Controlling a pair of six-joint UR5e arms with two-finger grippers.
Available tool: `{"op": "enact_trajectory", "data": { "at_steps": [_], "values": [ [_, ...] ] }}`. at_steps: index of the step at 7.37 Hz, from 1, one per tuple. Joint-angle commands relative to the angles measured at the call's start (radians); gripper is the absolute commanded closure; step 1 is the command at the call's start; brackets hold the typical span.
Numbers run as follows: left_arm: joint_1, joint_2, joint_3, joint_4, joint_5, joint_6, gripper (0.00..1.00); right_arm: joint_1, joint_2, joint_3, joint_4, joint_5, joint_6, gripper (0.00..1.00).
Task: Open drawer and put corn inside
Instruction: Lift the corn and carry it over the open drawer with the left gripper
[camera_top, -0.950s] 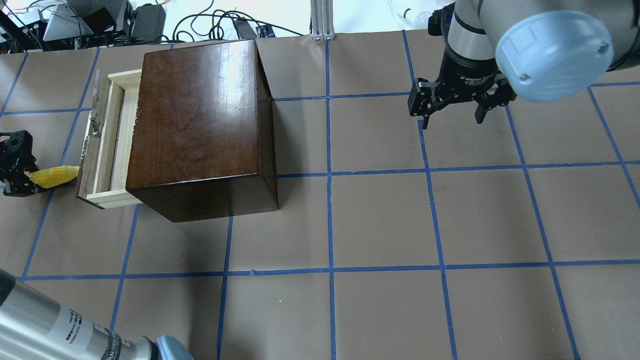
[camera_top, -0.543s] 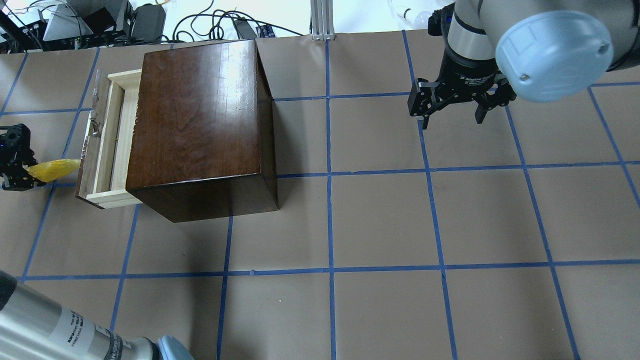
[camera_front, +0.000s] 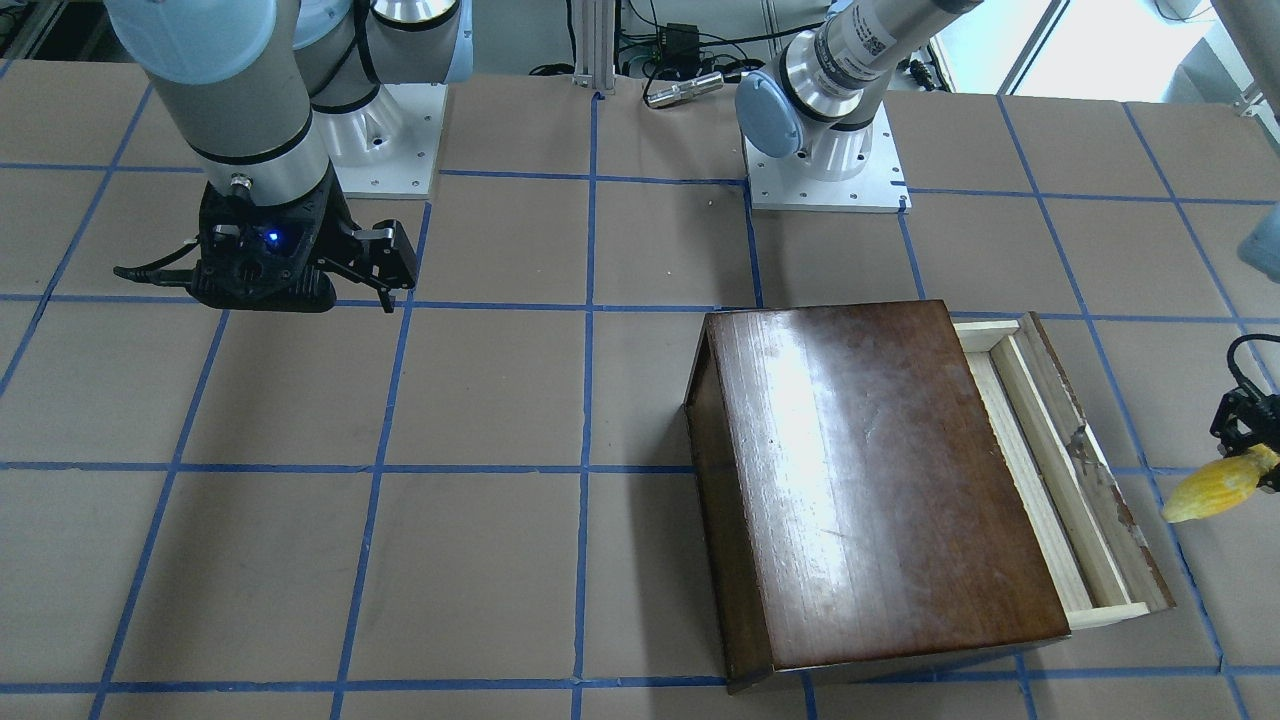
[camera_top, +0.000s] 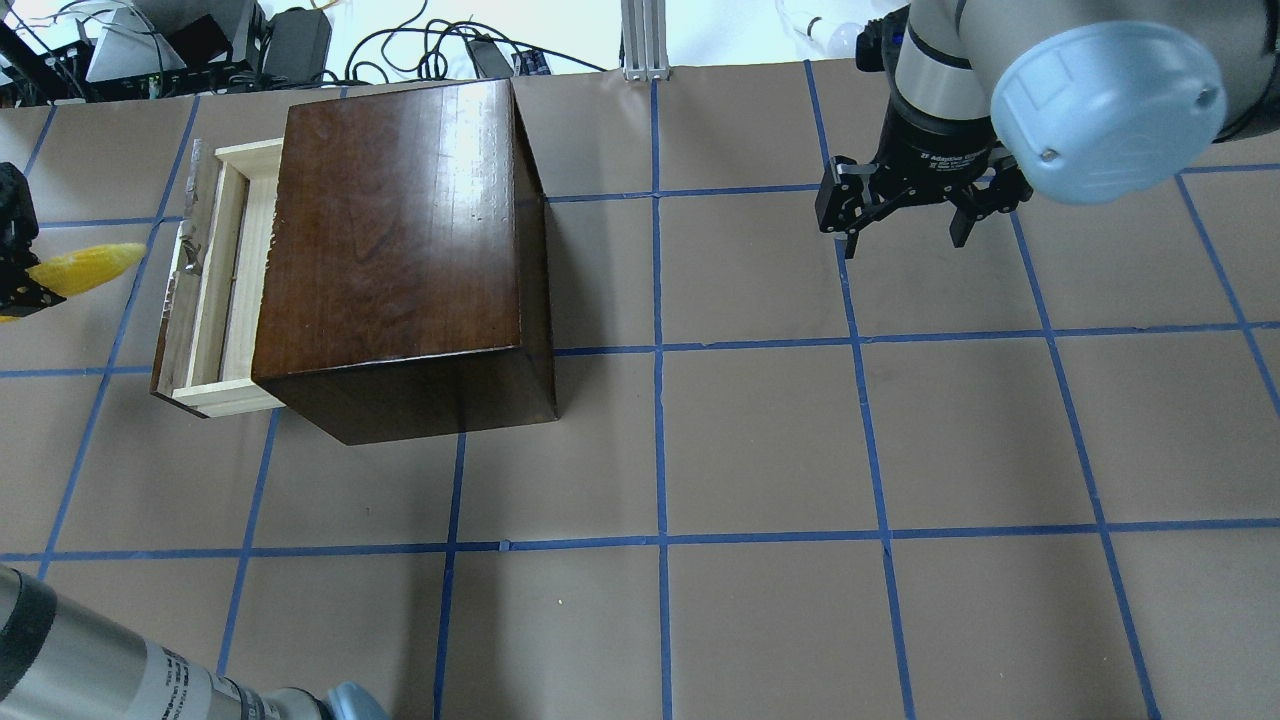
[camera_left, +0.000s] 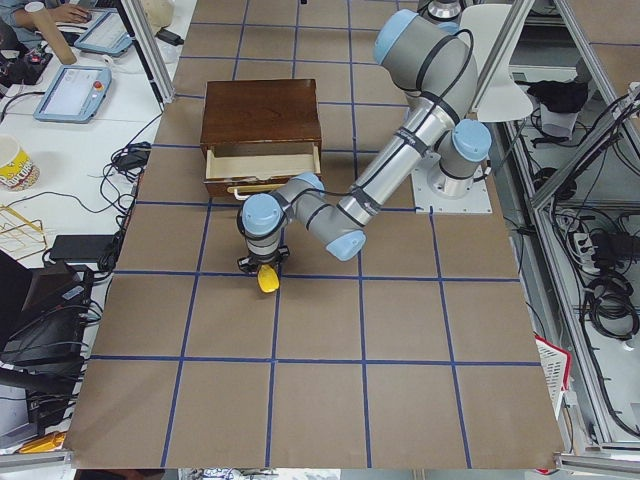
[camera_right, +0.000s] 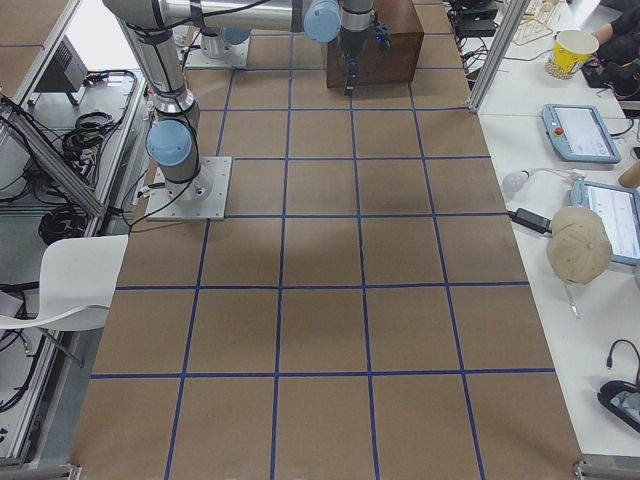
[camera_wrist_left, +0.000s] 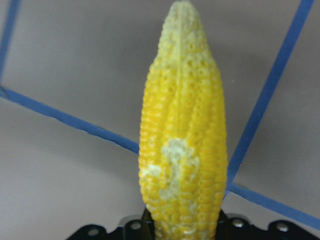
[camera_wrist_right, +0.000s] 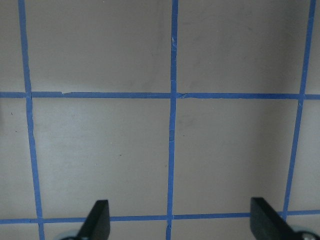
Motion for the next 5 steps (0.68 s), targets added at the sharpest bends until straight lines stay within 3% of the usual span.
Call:
{"op": "enact_trajectory", "data": {
  "at_steps": [1, 5],
  "values": [
    [-0.050, 0.131, 0.061, -0.201, 0.013, -0.214, 1.00, 0.000, 0.000, 0.000, 0.000, 0.001, 0.000, 0.00],
    [-0.227, 0.263, 0.068, -0.331, 0.024, -0.683, 1.00, 0.000, 0.002, 0.001, 0.000, 0.001, 0.000, 0.00]
  ]
}}
